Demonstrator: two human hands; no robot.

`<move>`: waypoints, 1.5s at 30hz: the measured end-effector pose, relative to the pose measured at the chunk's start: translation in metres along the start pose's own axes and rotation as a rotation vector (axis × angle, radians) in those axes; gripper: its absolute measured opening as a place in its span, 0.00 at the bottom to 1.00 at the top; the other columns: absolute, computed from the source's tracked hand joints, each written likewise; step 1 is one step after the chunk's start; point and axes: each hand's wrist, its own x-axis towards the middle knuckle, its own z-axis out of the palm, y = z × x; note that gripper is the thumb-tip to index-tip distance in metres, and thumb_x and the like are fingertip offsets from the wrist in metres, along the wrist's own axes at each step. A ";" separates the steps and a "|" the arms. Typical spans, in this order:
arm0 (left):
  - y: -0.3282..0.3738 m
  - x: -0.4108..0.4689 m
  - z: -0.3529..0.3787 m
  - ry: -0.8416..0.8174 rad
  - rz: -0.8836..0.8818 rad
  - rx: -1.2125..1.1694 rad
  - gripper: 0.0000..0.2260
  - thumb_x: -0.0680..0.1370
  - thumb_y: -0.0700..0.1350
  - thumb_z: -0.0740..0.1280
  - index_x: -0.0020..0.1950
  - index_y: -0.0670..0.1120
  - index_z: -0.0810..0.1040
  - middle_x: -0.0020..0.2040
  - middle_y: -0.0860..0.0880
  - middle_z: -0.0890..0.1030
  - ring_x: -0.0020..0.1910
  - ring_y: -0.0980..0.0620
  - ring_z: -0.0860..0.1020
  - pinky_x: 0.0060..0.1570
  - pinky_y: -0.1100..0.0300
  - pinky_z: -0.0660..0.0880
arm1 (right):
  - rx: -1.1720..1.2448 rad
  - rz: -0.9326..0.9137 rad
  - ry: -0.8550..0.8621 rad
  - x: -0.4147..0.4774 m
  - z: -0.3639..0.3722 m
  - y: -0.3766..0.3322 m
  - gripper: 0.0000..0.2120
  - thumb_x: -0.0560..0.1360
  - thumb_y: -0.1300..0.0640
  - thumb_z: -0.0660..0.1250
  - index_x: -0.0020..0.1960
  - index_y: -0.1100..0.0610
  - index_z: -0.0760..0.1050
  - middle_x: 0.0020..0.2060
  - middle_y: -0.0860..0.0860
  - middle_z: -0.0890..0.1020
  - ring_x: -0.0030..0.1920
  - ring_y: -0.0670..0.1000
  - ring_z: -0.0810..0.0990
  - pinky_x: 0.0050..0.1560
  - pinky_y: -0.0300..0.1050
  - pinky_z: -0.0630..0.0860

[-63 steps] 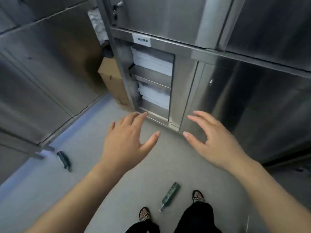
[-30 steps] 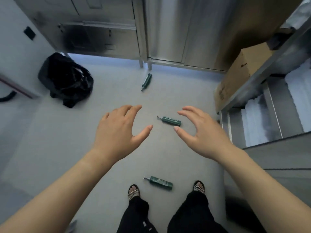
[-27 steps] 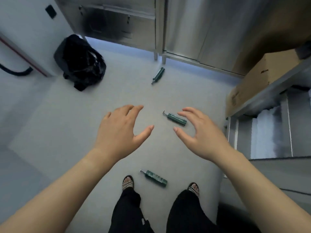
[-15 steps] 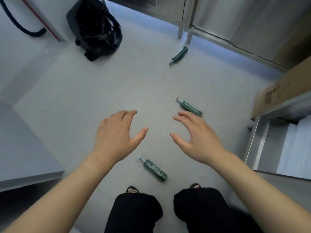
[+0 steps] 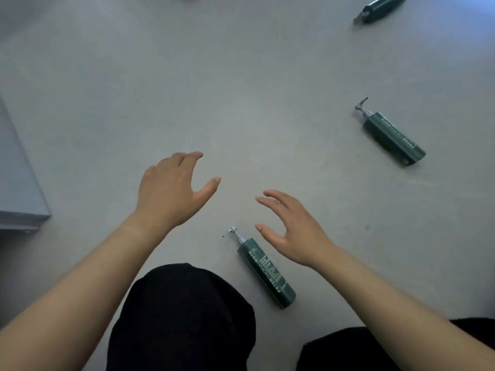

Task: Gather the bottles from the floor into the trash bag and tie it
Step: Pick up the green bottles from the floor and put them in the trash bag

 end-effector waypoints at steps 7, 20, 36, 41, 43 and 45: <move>-0.046 0.029 0.122 -0.019 -0.007 0.009 0.27 0.75 0.63 0.57 0.69 0.49 0.68 0.67 0.47 0.73 0.64 0.44 0.72 0.60 0.47 0.69 | -0.052 -0.013 -0.107 0.031 0.122 0.071 0.25 0.75 0.44 0.63 0.70 0.45 0.65 0.72 0.48 0.64 0.71 0.49 0.62 0.66 0.49 0.67; -0.040 0.024 0.173 -0.136 0.144 0.048 0.29 0.74 0.64 0.55 0.71 0.50 0.66 0.68 0.49 0.72 0.66 0.48 0.70 0.63 0.47 0.67 | -0.146 0.197 -0.248 -0.007 0.190 0.113 0.38 0.70 0.40 0.65 0.74 0.40 0.49 0.72 0.48 0.59 0.68 0.52 0.66 0.60 0.48 0.72; -0.025 0.034 0.183 -0.118 0.186 0.019 0.30 0.73 0.66 0.52 0.71 0.52 0.65 0.68 0.51 0.71 0.66 0.49 0.70 0.64 0.46 0.67 | 0.027 0.285 -0.050 0.021 0.176 0.136 0.38 0.72 0.46 0.66 0.75 0.41 0.49 0.63 0.49 0.68 0.58 0.51 0.74 0.55 0.43 0.72; -0.016 0.038 0.180 -0.106 0.205 0.035 0.30 0.73 0.66 0.52 0.71 0.51 0.65 0.68 0.51 0.71 0.66 0.49 0.70 0.64 0.47 0.67 | 0.001 0.271 -0.107 0.023 0.173 0.141 0.42 0.70 0.45 0.67 0.74 0.37 0.45 0.62 0.48 0.69 0.59 0.52 0.74 0.54 0.46 0.73; -0.013 0.041 0.177 -0.100 0.211 0.042 0.31 0.73 0.66 0.52 0.71 0.51 0.65 0.68 0.50 0.72 0.66 0.49 0.71 0.64 0.46 0.67 | 0.015 0.252 -0.082 0.026 0.168 0.142 0.41 0.70 0.46 0.67 0.74 0.37 0.46 0.61 0.49 0.70 0.58 0.52 0.74 0.53 0.44 0.72; -0.009 0.043 0.172 -0.097 0.221 0.053 0.30 0.74 0.66 0.52 0.71 0.51 0.65 0.68 0.50 0.72 0.65 0.49 0.71 0.64 0.46 0.68 | 0.026 0.245 -0.034 0.031 0.155 0.142 0.41 0.70 0.46 0.67 0.74 0.38 0.46 0.61 0.50 0.70 0.57 0.52 0.75 0.52 0.43 0.71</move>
